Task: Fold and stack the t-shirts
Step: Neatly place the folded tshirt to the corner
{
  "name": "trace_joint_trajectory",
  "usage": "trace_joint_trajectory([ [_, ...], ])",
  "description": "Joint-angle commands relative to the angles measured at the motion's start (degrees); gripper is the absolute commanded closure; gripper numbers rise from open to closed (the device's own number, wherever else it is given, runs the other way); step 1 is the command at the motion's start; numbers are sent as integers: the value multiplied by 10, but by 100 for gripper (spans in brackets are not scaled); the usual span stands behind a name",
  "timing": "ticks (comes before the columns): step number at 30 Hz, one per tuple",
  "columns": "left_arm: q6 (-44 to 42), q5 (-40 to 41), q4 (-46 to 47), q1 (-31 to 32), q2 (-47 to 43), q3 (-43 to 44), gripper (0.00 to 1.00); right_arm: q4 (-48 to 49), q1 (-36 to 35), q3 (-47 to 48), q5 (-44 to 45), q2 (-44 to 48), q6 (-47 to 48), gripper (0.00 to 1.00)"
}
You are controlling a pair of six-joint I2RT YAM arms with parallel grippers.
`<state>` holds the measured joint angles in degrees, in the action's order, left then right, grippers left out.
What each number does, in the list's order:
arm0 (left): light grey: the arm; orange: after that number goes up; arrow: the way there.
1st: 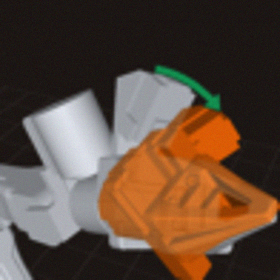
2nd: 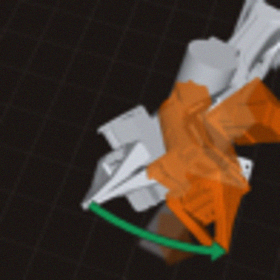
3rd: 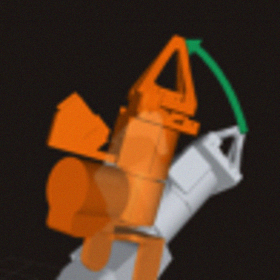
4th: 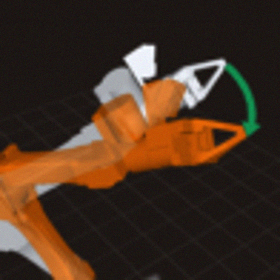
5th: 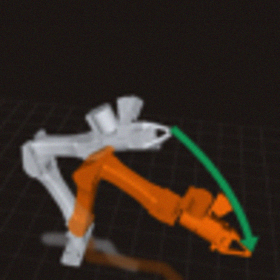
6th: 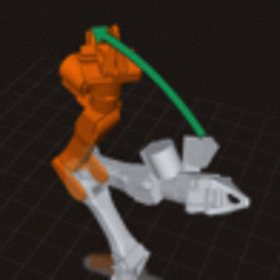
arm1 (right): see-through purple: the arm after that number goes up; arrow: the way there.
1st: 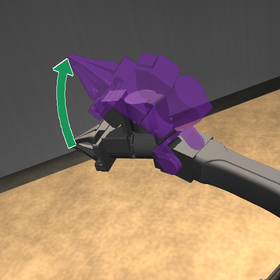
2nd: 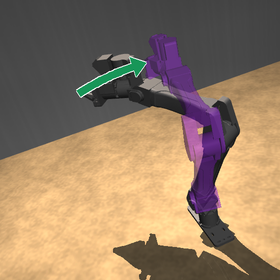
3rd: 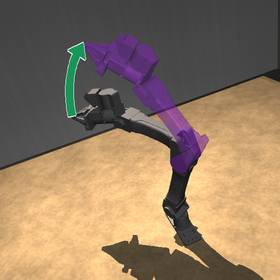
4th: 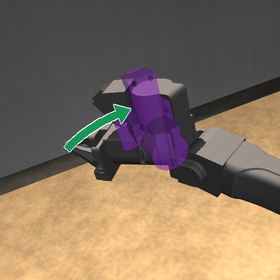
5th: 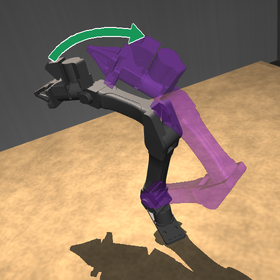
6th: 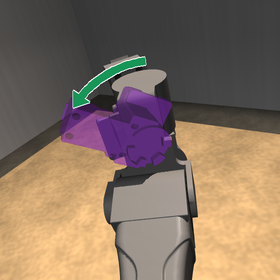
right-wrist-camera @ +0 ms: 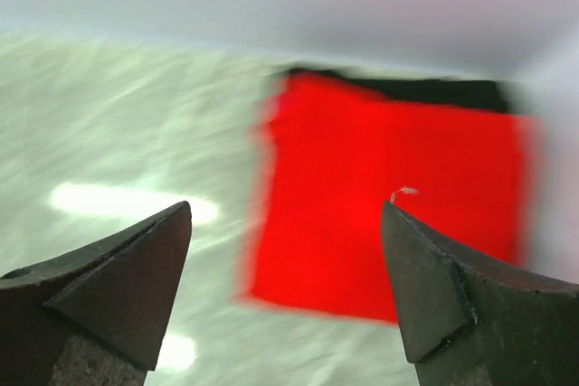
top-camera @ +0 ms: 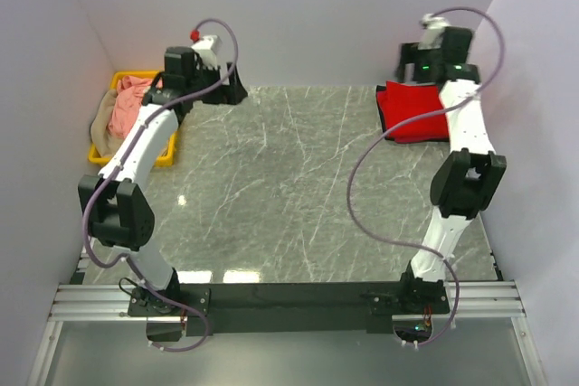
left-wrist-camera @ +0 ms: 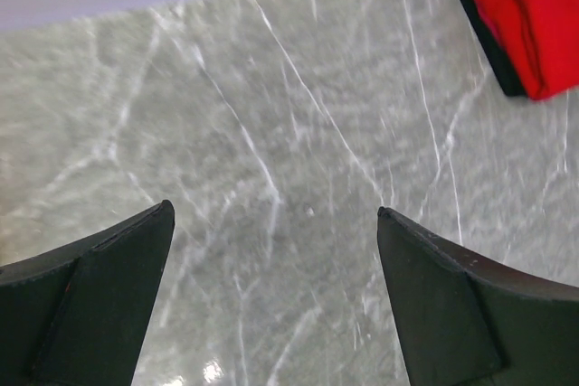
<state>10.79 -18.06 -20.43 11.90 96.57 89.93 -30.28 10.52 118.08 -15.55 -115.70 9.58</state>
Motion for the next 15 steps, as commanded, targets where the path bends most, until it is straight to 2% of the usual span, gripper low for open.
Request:
trace_joint_trajectory([
  [1,6,6,-77,-8,25,85,0,-58,-85,-47,-47,82,-9,9],
  [2,-1,10,-134,-8,47,102,1,-68,-115,-80,-52,92,-9,9],
  [4,-22,21,-174,-8,57,117,1,-99,-145,-142,-69,117,-3,9],
  [7,-63,8,-193,-8,41,49,1,-94,-190,-237,-74,172,-15,9],
  [8,-72,11,-183,-8,17,-8,1,-88,-202,-303,-69,187,-15,9],
  [10,-77,23,-162,-8,-11,-62,1,-73,-226,-386,-62,231,-16,9],
  [15,-102,63,-122,-7,-68,-216,1,-89,-235,-446,-49,258,-50,8],
])
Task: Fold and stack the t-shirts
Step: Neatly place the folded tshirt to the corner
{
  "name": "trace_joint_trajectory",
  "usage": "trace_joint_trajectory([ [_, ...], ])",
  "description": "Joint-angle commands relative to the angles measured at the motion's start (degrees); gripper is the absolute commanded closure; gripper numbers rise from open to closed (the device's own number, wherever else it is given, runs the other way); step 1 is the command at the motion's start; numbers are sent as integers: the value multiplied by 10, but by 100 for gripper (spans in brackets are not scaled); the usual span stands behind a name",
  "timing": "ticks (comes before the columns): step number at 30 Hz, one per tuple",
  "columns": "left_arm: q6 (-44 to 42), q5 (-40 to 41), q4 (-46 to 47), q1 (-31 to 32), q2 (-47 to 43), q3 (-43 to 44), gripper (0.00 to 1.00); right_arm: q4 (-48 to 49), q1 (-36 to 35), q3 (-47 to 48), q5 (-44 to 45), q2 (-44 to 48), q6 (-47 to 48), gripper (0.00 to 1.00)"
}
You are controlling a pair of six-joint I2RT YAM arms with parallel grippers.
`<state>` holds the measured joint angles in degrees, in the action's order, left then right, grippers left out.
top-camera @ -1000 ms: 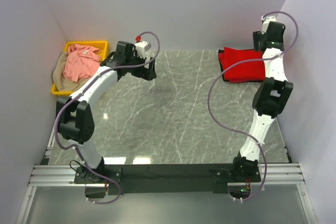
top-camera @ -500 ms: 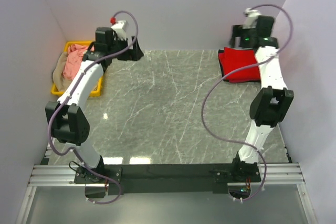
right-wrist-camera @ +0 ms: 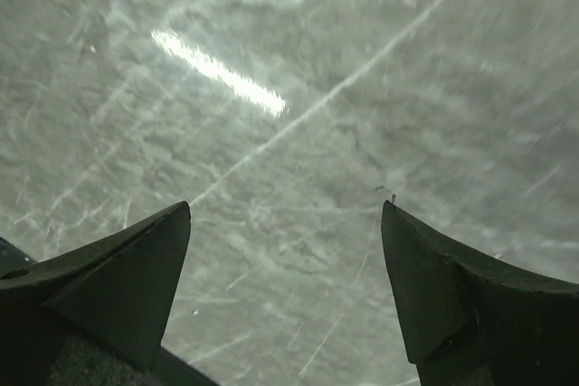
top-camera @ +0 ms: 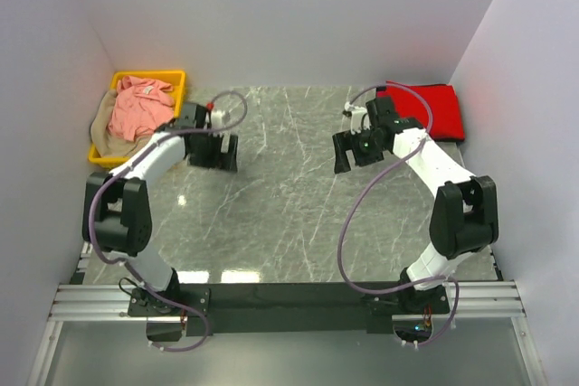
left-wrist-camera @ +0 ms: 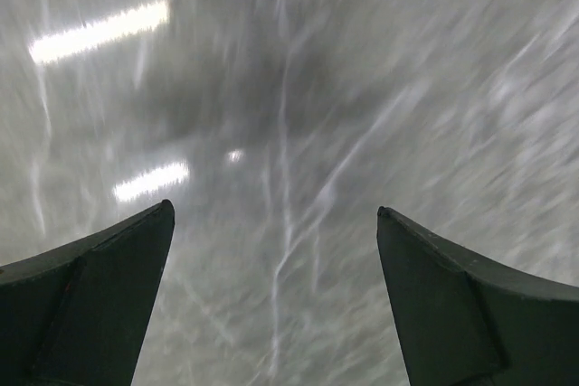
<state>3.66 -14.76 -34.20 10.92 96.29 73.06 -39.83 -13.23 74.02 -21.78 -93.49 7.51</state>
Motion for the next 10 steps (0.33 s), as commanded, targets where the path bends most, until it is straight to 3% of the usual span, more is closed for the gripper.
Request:
trace_joint_trajectory([
  [1,-50,34,31,2,-91,-68,1,3,2,-12,6,37,-31,7],
  [5,-67,47,50,2,-142,-149,1,9,1,-33,24,62,-21,6],
  [10,-75,46,58,2,-185,-164,0,-3,0,-15,60,81,-7,5],
])
